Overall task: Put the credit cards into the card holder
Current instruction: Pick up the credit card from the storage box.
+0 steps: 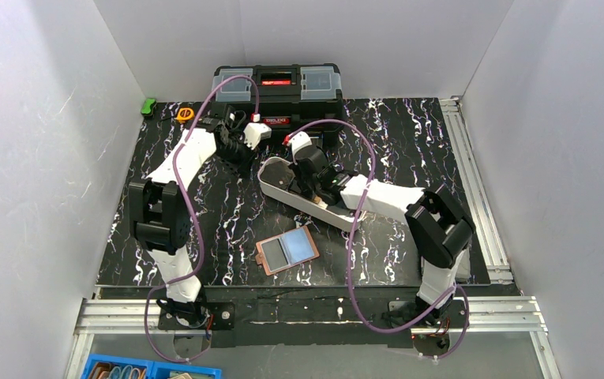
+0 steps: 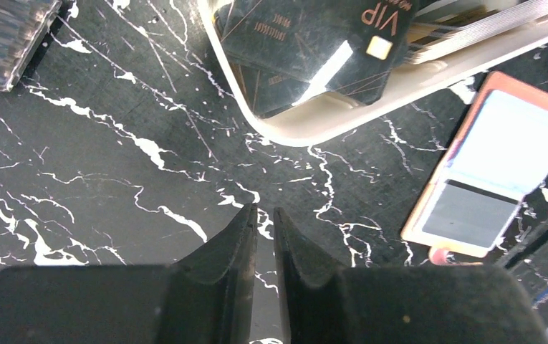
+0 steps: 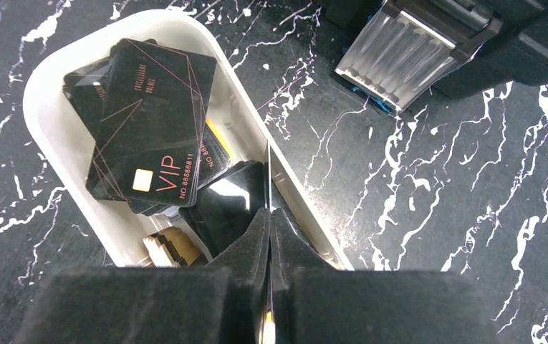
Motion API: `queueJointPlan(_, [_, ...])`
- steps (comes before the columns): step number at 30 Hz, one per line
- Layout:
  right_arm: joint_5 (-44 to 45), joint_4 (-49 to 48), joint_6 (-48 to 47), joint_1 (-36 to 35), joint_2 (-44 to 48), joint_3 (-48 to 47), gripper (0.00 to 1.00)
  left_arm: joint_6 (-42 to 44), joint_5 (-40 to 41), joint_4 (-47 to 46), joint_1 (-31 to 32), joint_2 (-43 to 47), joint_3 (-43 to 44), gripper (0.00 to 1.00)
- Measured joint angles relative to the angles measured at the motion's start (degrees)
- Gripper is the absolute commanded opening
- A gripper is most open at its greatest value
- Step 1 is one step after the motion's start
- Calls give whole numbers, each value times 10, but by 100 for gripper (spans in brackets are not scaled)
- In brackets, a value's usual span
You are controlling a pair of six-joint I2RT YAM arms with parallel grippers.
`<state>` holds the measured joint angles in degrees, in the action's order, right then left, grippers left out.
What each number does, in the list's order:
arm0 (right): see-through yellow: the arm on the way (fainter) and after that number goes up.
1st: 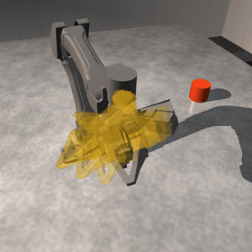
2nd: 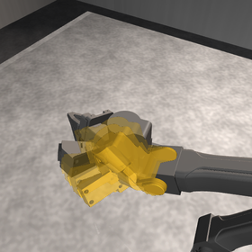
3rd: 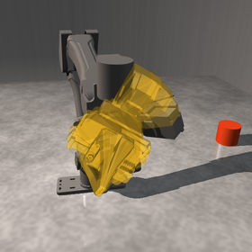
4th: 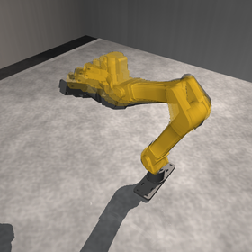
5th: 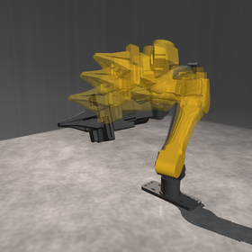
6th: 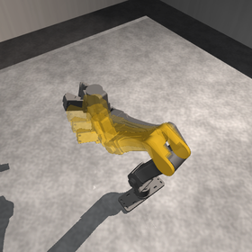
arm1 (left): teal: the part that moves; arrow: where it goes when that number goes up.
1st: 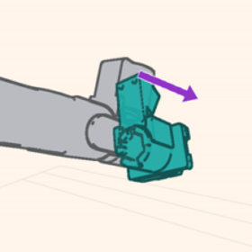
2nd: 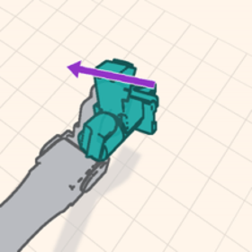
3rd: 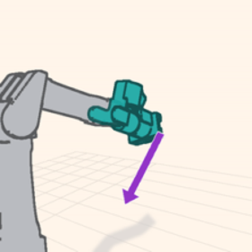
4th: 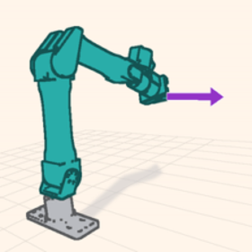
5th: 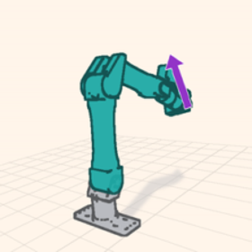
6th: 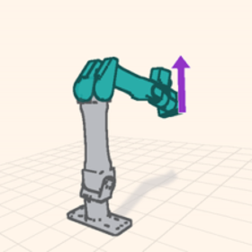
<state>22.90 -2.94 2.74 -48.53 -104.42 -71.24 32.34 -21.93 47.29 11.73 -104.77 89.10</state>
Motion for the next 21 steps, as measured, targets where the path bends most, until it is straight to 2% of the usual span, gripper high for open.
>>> queueJointPlan(4, [-14, 4, 6, 3, 41, 13, 1, 4, -32, 20, 0, 3, 25, 21])
queueJointPlan(7, [-42, -2, 20, 10, 119, 50, 1, 13, -71, 32, 0, 19, 41, 24])
queueJointPlan(9, [-67, -10, 33, 13, 183, 80, 1, 20, -103, 43, 0, 36, 44, 31])
queueJointPlan(12, [-110, -22, 53, 17, 254, 110, 1, 31, -151, 61, 0, 64, 44, 44])
queueJointPlan(14, [-145, -27, 70, 16, 287, 126, 1, 42, -185, 73, 0, 81, 44, 60])
queueJointPlan(15, [-159, -29, 78, 16, 296, 130, 1, 50, -204, 79, 0, 89, 44, 74])
queueJointPlan(16, [-178, -29, 86, 15, 303, 134, 1, 59, -226, 86, 0, 97, 44, 94])
queueJointPlan(17, [-193, -29, 93, 15, 306, 135, 1, 68, -247, 94, 0, 104, 44, 98])
queueJointPlan(21, [-249, -26, 114, 15, 307, 137, 1, 93, -316, 127, 0, 111, 50, 98])
